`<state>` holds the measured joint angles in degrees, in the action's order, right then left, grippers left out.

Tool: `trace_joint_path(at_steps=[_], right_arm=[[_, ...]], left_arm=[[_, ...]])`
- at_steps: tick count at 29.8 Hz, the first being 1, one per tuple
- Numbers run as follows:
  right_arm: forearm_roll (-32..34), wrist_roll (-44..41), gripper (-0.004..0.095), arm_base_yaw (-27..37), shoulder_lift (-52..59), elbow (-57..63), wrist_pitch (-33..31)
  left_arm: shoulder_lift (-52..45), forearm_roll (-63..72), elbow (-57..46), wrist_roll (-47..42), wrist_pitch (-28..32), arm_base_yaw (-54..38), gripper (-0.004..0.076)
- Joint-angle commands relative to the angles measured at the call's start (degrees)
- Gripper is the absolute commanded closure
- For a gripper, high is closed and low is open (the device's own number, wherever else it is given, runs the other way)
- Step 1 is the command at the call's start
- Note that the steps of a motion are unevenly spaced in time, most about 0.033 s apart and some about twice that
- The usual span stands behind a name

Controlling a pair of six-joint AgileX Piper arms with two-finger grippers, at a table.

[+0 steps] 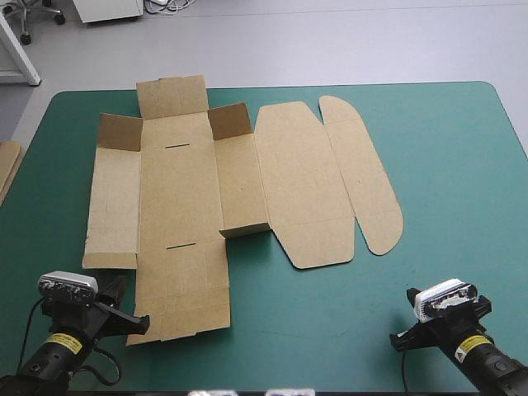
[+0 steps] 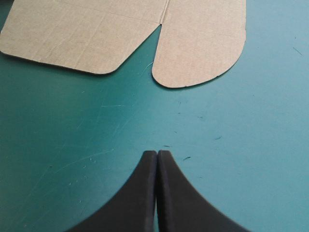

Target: Fold the box

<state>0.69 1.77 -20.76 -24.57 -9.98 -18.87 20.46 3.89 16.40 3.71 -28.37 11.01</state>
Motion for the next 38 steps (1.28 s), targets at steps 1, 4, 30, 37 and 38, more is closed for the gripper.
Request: trace_joint_path(at_steps=[1, 4, 30, 37, 38], right_arm=[[0.46, 0.32, 0.0928, -0.03, -0.64, -2.13, 3.47], [0.46, 0.32, 0.0928, -0.03, -0.64, -2.13, 3.47], [0.46, 0.32, 0.0928, -0.03, -0.64, -2.13, 4.10], [0.46, 0.32, 0.0928, -0.03, -0.64, -2.22, 4.50], [0.46, 0.32, 0.0928, -0.03, -0.64, -2.37, 4.50]], left_arm=[[0.22, 0.32, 2.08, -0.15, 3.77, 0.43, 0.0734], [0.22, 0.32, 2.08, -0.15, 3.77, 0.43, 0.0734], [10.46, -5.19, 23.90, -0.41, -7.54, 0.43, 0.0321], [26.64, -18.01, 39.58, -9.94, -15.02, 0.43, 0.0328], [28.85, -18.80, 40.72, -10.78, -14.67, 0.43, 0.0328]])
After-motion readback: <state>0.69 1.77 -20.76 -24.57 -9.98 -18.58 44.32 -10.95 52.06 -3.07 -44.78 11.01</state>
